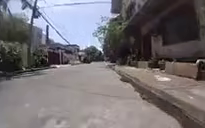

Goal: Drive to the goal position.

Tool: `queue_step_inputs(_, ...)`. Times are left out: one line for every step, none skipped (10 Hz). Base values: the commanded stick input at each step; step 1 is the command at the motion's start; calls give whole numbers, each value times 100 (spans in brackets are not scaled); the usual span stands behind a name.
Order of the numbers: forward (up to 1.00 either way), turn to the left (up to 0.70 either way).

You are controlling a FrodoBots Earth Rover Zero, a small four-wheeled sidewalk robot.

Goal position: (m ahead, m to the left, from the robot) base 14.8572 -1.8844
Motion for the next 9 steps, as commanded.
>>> queue_step_inputs(100,8)
queue_step_inputs(100,8)
queue_step_inputs(100,8)
queue_step_inputs(100,8)
queue_step_inputs(100,8)
queue_step_inputs(100,8)
queue_step_inputs(100,8)
queue_step_inputs(99,8)
queue_step_inputs(87,8)
